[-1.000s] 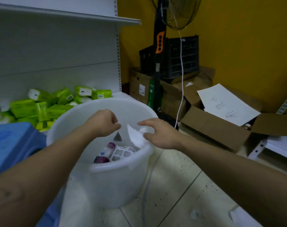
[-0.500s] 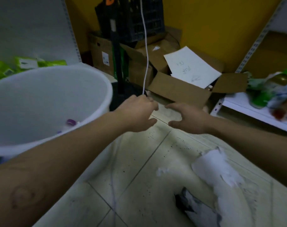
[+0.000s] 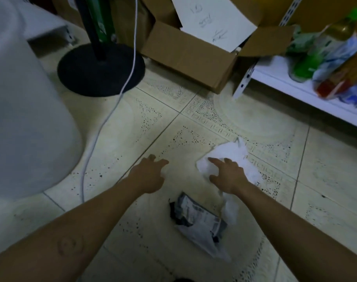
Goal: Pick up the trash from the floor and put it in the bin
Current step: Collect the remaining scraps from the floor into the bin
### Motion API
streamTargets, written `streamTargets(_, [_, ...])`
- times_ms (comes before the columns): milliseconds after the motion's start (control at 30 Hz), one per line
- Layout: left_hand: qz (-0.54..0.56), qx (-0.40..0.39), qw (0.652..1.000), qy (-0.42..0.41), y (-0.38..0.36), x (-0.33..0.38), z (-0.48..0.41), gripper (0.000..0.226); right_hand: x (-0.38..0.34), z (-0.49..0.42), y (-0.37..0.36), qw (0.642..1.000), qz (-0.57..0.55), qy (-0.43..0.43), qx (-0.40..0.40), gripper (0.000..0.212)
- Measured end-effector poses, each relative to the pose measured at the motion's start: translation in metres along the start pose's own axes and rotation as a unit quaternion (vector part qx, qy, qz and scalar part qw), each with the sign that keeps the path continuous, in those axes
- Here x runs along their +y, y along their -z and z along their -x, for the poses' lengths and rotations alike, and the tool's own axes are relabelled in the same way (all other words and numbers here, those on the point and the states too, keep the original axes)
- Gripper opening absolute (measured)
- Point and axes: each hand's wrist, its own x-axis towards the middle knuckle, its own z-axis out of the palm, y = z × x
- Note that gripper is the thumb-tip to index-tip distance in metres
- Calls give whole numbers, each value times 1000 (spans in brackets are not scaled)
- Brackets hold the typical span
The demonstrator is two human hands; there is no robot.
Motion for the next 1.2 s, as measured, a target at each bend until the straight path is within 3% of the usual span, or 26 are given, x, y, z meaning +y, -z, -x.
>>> streamTargets(200, [-13, 38, 997, 63, -36, -11, -4, 58, -10, -4, -32, 999, 8, 45, -7, 77])
streamTargets(367, [31, 137, 989, 37, -54, -19, 1, 26, -21, 4, -47, 994, -3, 109, -5, 49])
streamTargets(467, [79, 183, 980, 10, -62, -23, 5, 11, -28, 7, -50, 991, -74, 106, -19, 23])
streamTargets(567, [115, 196, 974, 23, -60, -20, 6, 24, -36, 9, -42, 984, -111, 139, 17, 25])
streamTargets(633, [139, 195, 970, 38, -52, -19, 6, 23, -43, 12, -30, 972, -165, 151, 64, 16])
streamTargets(700, [171, 199, 964, 36, -40, -18, 7, 21, -49, 14, -18, 958, -235, 138, 93, 13])
streamTargets(767, [194, 202, 960, 22, -27, -19, 10, 29, -54, 16, -5, 943, -315, 82, 67, 19])
streamTargets(900, [191, 214, 958, 7, 5, -20, 20, 33, -61, 20, 19, 887, -461, 18, 5, 10])
streamTargets(1000, [192, 231, 954, -6, 37, -22, 28, 31, -71, 26, 40, 832, -554, 11, -3, 21])
streamTargets(1100, [207, 259, 943, -35, 80, -21, 41, 25, -82, 33, 75, 737, -668, 62, -86, 23])
streamTargets(1167, [190, 285, 938, -52, 115, -19, 51, 20, -92, 34, 106, 656, -736, 83, -141, 41])
streamTargets(1200, [179, 299, 935, -60, 135, -17, 57, 17, -98, 35, 124, 646, -743, 97, -145, 44])
